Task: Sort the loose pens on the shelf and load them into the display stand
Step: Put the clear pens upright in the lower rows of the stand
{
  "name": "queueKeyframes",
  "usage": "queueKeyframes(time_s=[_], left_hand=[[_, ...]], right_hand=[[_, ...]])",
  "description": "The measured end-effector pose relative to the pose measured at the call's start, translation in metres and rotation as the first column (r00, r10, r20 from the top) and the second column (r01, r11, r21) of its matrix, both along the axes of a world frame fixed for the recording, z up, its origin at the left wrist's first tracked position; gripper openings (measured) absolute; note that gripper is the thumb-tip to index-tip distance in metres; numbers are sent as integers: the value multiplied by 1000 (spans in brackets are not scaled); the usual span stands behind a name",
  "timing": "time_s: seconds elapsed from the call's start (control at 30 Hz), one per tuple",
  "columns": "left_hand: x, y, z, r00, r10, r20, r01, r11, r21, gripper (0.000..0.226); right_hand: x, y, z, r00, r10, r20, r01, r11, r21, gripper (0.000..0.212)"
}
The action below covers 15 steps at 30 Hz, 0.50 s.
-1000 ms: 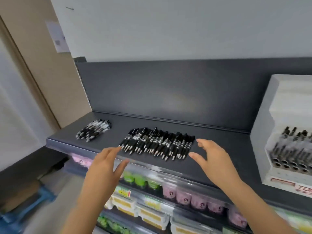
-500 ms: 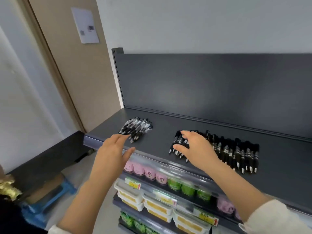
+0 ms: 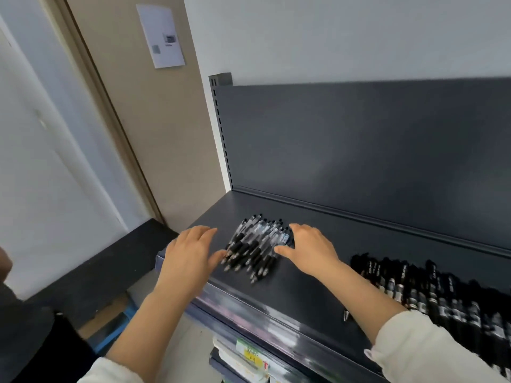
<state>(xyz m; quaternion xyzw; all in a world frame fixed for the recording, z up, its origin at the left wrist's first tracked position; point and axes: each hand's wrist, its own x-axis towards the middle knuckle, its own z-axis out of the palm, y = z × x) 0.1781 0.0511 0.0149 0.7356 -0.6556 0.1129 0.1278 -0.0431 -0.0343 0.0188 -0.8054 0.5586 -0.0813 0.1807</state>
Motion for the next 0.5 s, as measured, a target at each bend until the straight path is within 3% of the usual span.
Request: queueKeyframes(time_s=[0.3,0.5], left_hand=[[17,-64,-19,996,-93,7,91,985,146,57],[16,-95,-20,983,-165,-83,184,906,380,70]], right_hand=[[21,-28,-17,980,-102,-174,110,993,39,80],[34,-23,-17,929,-289,-229,315,945,83,88]])
